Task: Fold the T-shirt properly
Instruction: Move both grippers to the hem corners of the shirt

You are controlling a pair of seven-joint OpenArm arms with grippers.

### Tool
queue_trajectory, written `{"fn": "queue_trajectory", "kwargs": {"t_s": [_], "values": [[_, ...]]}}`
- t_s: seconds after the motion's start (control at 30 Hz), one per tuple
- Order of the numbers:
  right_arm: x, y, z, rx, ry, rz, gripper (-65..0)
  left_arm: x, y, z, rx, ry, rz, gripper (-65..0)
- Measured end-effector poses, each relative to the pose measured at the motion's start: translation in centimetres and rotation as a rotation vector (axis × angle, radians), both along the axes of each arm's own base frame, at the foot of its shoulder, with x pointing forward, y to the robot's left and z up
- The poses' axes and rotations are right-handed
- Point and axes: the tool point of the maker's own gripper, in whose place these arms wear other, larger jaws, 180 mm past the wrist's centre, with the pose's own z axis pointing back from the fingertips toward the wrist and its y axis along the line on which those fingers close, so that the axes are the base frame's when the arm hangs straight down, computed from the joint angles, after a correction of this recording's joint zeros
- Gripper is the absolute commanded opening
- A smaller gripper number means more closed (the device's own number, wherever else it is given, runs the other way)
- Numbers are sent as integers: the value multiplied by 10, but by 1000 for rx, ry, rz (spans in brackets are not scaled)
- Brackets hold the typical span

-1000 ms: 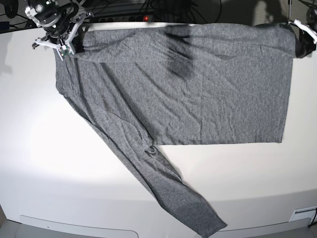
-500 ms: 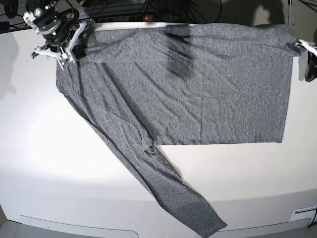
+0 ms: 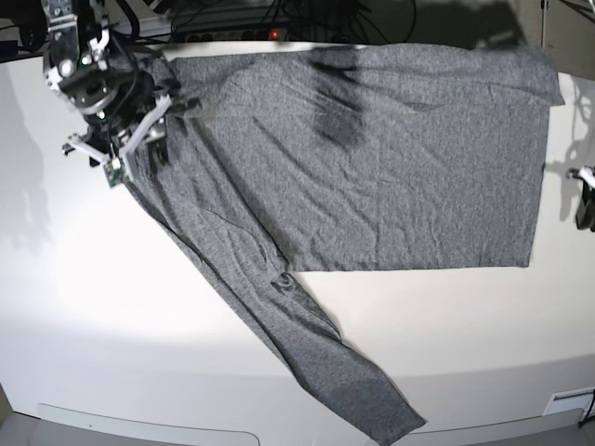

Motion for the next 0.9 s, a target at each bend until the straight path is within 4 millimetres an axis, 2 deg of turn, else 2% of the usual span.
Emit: {"fn": "queue_trajectory", "kwargs": {"t_s": [0.1,0.2,0.27,0.33,0.47,0.53,0.63,0.8,0.9], "values": [[27,3,15,-10,-3,40,-365,21,-2,-18,-65,54,9,-485],[48,13,32,67,-42,54,-365,43,-11,-37,-125,108,11,-485],[52,15,28,102,-33,55,-365,55,-16,-48,-146,150,9,-485],[56,4,14,93,7,21,-365,68,-18,-55,-124,181,-4,-486],[65,-13,-6,98,55,-37,-365,94,-18,-54,-75,159,-29,-486],[64,-17,-14,99,84,-51,-365,96,-20,-61,-53,168,-46,-486],[64,-17,-16,94,104,-43,-365,83,-25,-84,-39,222,-70,-486],[87,-17,4,90,50,-37,-365,81,-28,-88,-37,233,-79,-486],[90,-17,7,89,44,-37,-365,82,-28,-87,-64,224,-60,-486]]}}
